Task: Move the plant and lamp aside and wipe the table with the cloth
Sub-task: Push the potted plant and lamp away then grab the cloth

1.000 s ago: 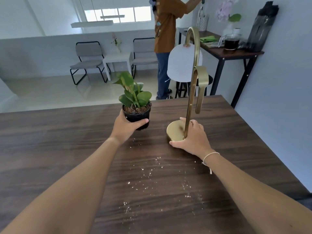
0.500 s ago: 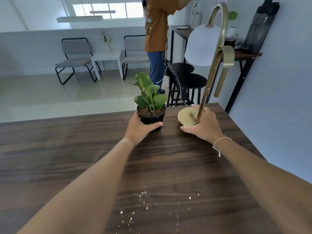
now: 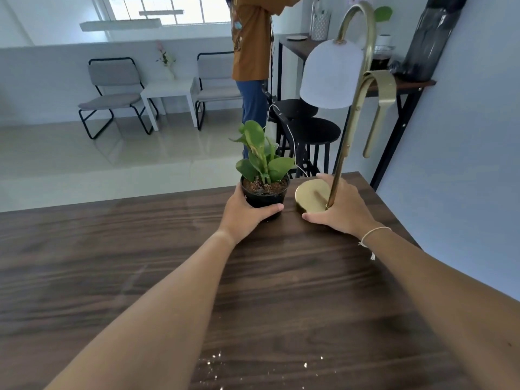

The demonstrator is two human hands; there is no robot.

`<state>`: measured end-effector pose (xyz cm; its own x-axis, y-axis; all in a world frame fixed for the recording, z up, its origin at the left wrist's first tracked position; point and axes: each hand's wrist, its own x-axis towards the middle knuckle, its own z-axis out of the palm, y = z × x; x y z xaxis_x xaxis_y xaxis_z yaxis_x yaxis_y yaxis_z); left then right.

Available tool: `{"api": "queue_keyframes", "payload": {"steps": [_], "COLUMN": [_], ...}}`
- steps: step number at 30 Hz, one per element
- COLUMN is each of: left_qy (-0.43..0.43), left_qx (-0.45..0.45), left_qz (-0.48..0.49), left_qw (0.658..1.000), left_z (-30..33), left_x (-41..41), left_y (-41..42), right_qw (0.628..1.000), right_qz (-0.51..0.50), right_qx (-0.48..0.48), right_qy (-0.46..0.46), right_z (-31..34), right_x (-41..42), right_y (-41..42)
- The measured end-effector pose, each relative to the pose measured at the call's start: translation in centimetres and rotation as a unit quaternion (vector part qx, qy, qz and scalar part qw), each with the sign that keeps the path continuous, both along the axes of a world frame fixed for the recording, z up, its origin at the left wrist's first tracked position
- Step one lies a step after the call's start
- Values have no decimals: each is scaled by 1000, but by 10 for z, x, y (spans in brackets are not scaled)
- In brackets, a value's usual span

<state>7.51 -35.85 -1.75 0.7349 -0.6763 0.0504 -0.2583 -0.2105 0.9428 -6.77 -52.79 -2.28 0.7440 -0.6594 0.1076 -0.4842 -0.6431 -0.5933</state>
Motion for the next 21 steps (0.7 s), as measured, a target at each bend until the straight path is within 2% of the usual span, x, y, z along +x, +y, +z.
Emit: {"api": "queue_keyframes", "payload": {"steps": [3,11,16,21], "left_qy": [3,8,14,8], "left_qx": [2,16,31,77], "left_qz": [6,13,-5,17], "left_qw": [1000,1000,999,997], "left_z": [-1,-1,6,18], "left_x": [1,-4,-11,-27], "left_y": [-1,1,14,49], "right_qw": [1000,1000,997,997], "right_qz": [-9,13,12,-6], "right_qx": [15,9,-36,-55], "right_qy": [-14,16,66,55], "right_z": [-3,2,13,24], "right_x": [-1,-4,-8,-28], "right_y": [-3,-3,2,18]}}
